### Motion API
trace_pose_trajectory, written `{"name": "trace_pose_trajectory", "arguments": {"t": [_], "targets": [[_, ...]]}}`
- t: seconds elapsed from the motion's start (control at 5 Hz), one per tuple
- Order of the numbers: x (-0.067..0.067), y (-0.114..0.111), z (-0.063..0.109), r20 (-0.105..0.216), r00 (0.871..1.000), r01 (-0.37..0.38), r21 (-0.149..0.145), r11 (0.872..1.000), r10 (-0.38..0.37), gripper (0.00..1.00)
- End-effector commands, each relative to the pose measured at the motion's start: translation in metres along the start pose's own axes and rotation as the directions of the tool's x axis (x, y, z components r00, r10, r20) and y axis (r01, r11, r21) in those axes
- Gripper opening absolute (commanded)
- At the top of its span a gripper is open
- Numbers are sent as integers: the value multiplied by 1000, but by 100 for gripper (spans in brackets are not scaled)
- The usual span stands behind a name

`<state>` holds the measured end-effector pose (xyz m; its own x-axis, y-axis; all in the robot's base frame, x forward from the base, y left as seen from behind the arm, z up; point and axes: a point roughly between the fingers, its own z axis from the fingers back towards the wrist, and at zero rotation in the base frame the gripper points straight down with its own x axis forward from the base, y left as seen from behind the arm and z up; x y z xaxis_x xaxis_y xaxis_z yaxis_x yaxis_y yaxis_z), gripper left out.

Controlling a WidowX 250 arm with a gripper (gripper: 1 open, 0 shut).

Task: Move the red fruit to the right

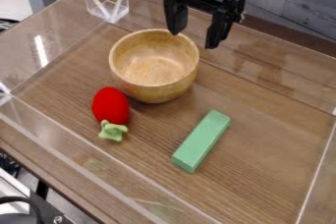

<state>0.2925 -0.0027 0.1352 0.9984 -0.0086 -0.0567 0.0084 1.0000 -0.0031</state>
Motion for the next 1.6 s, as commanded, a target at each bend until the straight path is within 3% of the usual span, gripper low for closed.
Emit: {"name": "trace_pose_trajectory", "arguments": {"t": [0.0,0.2,0.6,0.8,1.0,1.4], "targets": [[-7,4,-3,-17,1000,2,-1,1000,-2,100],[-25,21,-2,-9,1000,-23,-4,1000,23,100],[-78,78,4,41,975,-220,-12,975,221,100],[-96,93,-6,57,973,-225,-8,974,225,100],[-97,96,-19,75,969,-236,-9,972,236,100],[-100,92,-39,60,975,-215,-6,977,215,100]]}}
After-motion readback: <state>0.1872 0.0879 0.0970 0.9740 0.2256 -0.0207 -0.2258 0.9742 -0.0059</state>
